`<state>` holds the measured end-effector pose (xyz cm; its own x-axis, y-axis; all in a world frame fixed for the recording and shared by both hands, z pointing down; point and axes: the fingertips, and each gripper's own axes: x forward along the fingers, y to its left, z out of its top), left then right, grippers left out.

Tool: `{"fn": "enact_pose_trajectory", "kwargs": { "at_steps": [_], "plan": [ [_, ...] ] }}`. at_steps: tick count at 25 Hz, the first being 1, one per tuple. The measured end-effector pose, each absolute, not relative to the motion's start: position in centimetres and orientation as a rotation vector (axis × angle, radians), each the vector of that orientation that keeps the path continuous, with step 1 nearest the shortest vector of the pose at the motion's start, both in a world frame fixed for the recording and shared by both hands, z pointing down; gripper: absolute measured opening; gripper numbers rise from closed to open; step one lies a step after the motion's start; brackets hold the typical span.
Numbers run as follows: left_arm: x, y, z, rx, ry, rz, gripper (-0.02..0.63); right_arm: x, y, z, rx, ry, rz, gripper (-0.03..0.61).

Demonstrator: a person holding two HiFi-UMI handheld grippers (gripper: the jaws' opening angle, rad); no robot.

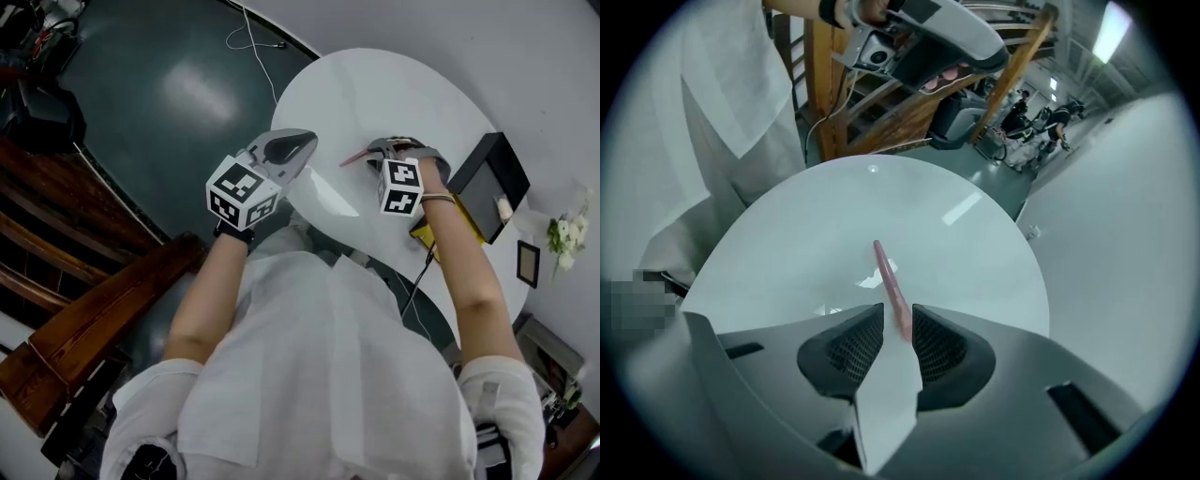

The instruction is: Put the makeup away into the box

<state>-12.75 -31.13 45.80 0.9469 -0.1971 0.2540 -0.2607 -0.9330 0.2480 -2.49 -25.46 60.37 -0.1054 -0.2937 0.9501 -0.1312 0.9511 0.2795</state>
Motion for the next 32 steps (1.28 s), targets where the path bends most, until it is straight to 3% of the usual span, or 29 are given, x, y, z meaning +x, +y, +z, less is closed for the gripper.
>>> {"fn": "enact_pose_trajectory", "kwargs": {
  "at_steps": [16, 32],
  "plan": [
    [-14.9, -32.3, 46.9, 2.789, -0.388, 0.335, 0.026, -4.7, -25.7, 63.1, 0.138, -1.669, -0.183, 0.052],
    [-13.4, -31.4, 45.9, 2.827, -0.321, 0.341, 0.026, -4.7, -25.9, 63.0, 0.305, -1.631, -0.107, 0.046]
  ]
}}
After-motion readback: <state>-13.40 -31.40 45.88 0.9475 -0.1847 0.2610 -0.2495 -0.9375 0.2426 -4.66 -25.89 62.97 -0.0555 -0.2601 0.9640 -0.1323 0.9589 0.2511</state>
